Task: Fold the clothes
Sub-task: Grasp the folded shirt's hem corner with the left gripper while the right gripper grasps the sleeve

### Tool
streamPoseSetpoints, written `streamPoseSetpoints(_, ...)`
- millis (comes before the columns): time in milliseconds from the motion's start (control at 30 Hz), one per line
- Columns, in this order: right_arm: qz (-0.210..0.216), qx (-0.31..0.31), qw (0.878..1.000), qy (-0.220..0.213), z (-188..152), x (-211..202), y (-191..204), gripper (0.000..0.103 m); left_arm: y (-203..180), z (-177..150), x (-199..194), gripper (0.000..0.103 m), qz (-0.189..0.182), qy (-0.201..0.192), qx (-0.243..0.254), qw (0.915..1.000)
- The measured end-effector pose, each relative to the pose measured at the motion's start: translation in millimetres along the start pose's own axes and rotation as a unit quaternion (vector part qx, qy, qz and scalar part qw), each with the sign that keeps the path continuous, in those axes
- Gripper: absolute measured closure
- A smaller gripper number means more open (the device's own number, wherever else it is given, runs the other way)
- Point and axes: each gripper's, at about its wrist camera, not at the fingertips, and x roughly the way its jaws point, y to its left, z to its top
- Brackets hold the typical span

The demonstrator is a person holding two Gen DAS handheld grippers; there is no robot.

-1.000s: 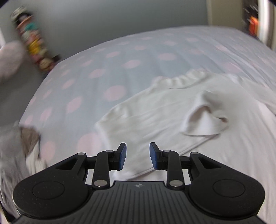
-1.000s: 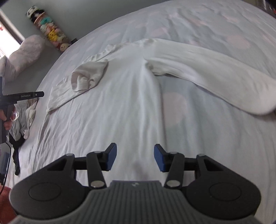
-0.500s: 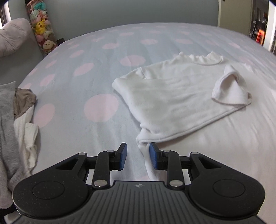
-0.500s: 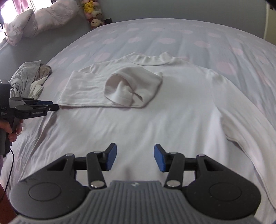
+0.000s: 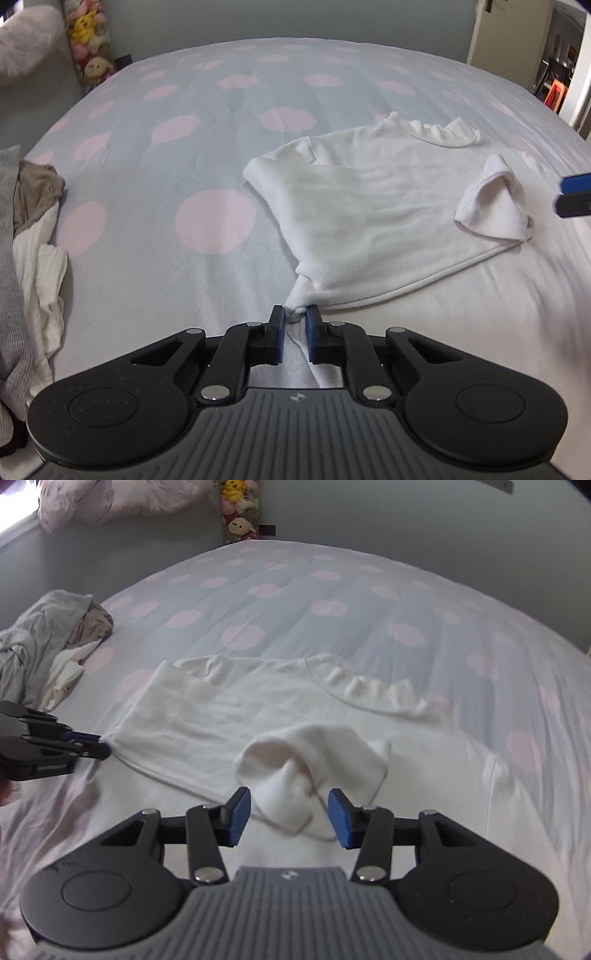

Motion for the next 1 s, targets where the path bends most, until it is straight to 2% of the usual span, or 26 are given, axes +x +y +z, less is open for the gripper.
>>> streamPoseSetpoints(167, -0.04, -0.092, 0.995, 0.007, 20, 28, 21, 0.054, 1, -1, 8, 0.092, -0.002, 0.006, -0.007, 1.0)
streamPoseSetpoints(233, -0.053, -0.143, 0.988, 0.009, 22, 39, 32, 0.052, 0, -2, 7, 0.092, -0.001, 0.005, -0.006, 1.0)
streamPoseSetpoints(333, -0.08, -0.225, 0.971, 0.016, 21, 53, 45, 0.052, 4, -4, 10, 0.091, -0.007, 0.003, -0.013, 0.9999)
streamPoseSetpoints(367, -0.088, -0.236, 0.968, 0.021, 21, 56, 45, 0.058, 6, -4, 11, 0.091, -0.011, 0.004, -0.019, 0.9998)
streamPoseSetpoints(400, -0.091, -0.237, 0.967, 0.024, 22, 58, 44, 0.073, 7, -4, 11, 0.09, -0.014, 0.004, -0.023, 0.9996)
streamPoseSetpoints(467, -0.095, -0.204, 0.974, 0.022, 24, 55, 33, 0.093, 9, -3, 11, 0.09, -0.017, 0.003, -0.03, 0.9994)
streamPoseSetpoints(633, -0.106, -0.09, 0.99, 0.011, 21, 33, -8, 0.096, 7, -4, 10, 0.09, -0.014, 0.002, -0.027, 0.9995)
streamPoseSetpoints(700, -0.118, -0.036, 0.992, 0.011, 12, 20, -30, 0.096, 5, -4, 11, 0.09, -0.01, 0.002, -0.021, 0.9997)
streamPoseSetpoints(867, -0.138, 0.072, 0.987, 0.038, -25, 3, -82, 0.096, 2, -5, 11, 0.09, 0.0, 0.002, -0.014, 0.9999)
streamPoseSetpoints(1000, -0.138, 0.129, 0.979, 0.073, -59, 4, -110, 0.095, -3, -5, 12, 0.09, 0.01, 0.002, -0.005, 0.9999)
